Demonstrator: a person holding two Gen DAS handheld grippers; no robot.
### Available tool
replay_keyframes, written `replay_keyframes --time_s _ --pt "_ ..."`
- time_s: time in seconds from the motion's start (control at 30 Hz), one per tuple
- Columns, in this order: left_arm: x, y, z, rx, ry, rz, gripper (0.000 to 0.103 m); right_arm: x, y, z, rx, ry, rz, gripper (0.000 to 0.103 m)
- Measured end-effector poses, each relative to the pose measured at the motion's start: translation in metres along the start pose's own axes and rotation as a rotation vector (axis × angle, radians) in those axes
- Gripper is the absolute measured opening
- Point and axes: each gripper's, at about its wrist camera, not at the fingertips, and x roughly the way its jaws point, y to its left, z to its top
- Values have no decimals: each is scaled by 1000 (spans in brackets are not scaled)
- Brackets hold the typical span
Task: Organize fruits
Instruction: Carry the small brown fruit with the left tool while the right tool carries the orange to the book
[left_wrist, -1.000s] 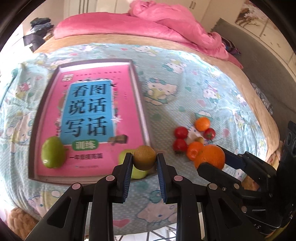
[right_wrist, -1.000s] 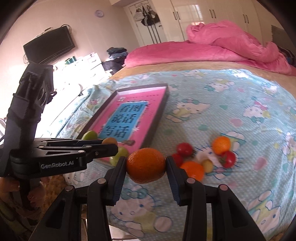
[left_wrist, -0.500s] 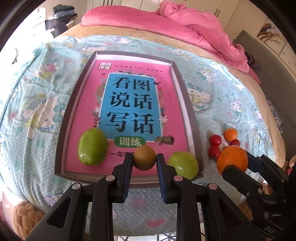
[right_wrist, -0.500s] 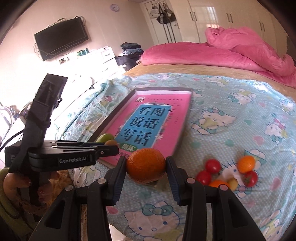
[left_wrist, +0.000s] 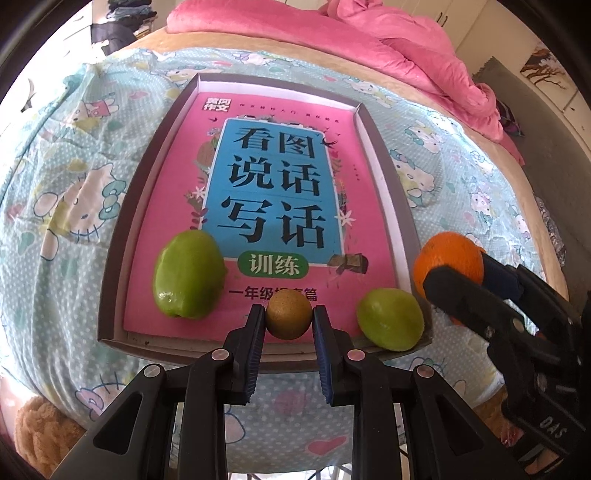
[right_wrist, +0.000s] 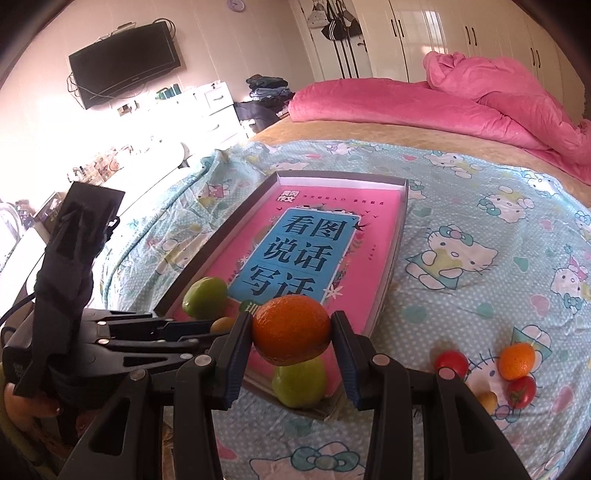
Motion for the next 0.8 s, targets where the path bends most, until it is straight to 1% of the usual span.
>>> replay_keyframes --time_s 0.1,0.2,0.37,0.57,0.8 --pt "4 3 0 -7 7 1 27 5 -2 2 3 6 -7 43" --pt "8 4 -1 -3 12 23 27 10 -3 4 10 14 -13 43" --pt "15 8 0 -4 27 33 27 20 -5 6 14 28 -15 43" --pt "17 11 2 -2 22 54 27 28 -2 6 2 41 -28 43" --pt "16 17 3 -12 19 57 27 38 -4 6 3 63 -60 43"
